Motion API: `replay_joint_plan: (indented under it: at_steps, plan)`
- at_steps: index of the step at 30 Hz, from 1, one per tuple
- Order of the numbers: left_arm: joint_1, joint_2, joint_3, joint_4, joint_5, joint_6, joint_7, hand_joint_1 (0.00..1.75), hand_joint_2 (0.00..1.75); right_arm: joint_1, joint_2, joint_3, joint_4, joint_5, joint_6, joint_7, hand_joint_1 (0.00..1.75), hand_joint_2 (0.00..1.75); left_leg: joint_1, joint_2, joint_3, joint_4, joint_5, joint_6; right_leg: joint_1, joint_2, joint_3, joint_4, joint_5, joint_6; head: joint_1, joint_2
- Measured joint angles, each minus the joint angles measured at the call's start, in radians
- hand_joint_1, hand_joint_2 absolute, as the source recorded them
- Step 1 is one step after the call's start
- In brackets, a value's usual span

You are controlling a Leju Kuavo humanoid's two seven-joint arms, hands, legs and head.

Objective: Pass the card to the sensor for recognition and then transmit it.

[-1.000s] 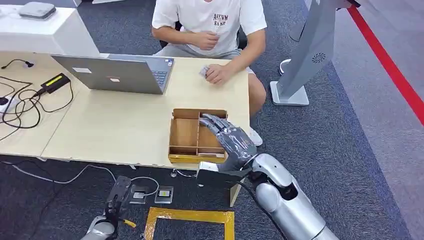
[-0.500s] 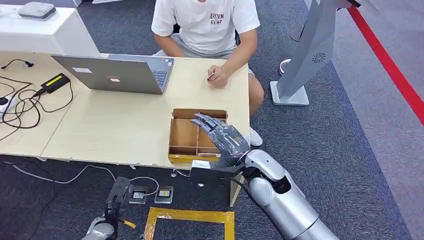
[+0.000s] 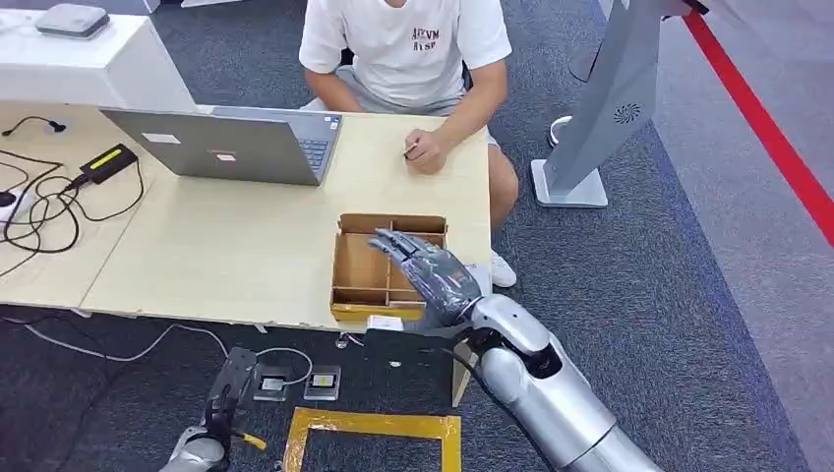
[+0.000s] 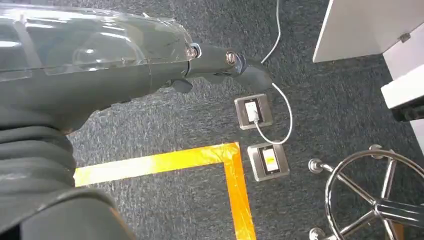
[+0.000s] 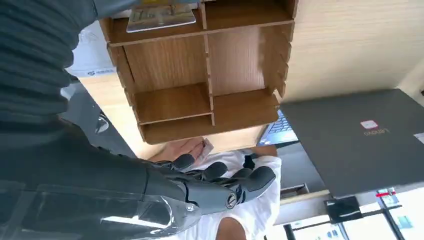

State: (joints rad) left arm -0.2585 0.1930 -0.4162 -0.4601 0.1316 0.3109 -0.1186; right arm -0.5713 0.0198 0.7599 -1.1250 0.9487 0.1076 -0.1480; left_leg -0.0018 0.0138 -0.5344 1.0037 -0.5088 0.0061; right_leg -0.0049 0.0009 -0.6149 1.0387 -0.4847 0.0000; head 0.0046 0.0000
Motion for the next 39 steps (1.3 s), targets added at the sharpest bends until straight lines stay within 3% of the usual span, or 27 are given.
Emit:
replay_joint_plan:
  at_steps: [16,25,39]
  plan:
    - [0.01,0.001,0.027,0.0,-0.028,-0.001,0.005,0.0,0.0,-0.006,0.0,0.013,0.042,0.035,0.006,0.024,0.0,1.75,0.0,0.0,0.0,0.0,0.0,0.0,0.0,0.0,0.0,0.0,0.0,0.0,0.0,0.0]
    - [0.009,0.0,0.04,0.0,-0.069,-0.002,0.014,0.0,0.0,0.002,-0.013,0.011,0.061,0.066,-0.048,0.101,0.0,1.75,0.0,0.0,0.001,0.0,0.0,0.0,0.0,0.001,0.0,0.0,0.0,0.0,0.0,0.0]
    - [0.008,-0.002,0.051,0.0,-0.077,-0.011,0.021,0.0,0.0,0.01,-0.028,0.011,0.098,0.072,-0.068,0.108,0.0,1.75,0.0,0.0,0.001,0.0,0.0,0.0,0.0,0.001,0.0,0.0,0.0,0.0,0.0,0.0]
